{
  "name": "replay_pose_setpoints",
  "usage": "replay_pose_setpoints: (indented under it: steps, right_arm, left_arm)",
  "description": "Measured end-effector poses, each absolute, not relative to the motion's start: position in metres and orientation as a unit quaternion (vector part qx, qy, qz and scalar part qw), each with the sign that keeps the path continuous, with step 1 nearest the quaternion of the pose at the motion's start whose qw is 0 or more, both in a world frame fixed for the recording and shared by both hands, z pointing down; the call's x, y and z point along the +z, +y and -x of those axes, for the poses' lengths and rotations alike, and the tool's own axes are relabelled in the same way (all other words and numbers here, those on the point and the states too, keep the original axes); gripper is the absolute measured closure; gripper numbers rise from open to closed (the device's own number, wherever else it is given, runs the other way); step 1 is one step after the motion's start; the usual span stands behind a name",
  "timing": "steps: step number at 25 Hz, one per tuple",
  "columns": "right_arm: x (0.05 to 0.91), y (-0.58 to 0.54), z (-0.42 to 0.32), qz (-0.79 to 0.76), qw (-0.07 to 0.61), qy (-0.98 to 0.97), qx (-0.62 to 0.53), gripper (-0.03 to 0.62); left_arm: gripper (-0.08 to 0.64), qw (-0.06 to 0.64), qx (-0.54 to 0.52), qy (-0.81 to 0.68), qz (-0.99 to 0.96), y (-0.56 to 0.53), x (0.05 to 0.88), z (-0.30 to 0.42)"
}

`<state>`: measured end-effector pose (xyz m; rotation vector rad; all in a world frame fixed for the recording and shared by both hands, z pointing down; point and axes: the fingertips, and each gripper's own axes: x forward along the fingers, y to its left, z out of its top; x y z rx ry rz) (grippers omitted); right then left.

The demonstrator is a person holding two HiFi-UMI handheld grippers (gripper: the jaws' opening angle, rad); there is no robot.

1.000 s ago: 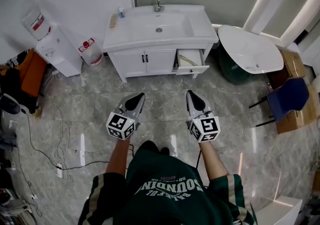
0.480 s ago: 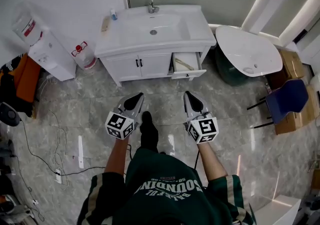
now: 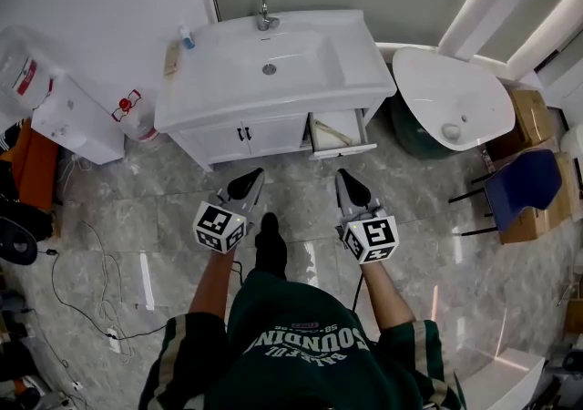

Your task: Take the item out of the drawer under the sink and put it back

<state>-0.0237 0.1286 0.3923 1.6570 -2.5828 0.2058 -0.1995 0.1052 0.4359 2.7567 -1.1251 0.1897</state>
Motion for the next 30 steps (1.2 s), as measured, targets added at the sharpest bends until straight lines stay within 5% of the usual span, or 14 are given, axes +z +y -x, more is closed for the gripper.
replay_pose_setpoints:
  steps: [13,30]
  right_arm:
    - [0.412,-0.067,0.061,-0.566,0.052,-0.816,0.106,0.591]
    - [0.431,-0.114,0.025,-0.61,0.07,-0.781,0.115,0.591]
  left_arm:
    - [0.509,0.067,0.097,-0.318,-0.941,-0.087,0.438,0.218]
    - [0.509,0.081,0.093,-0.253,-0.96,-0.155,0.456,0.169]
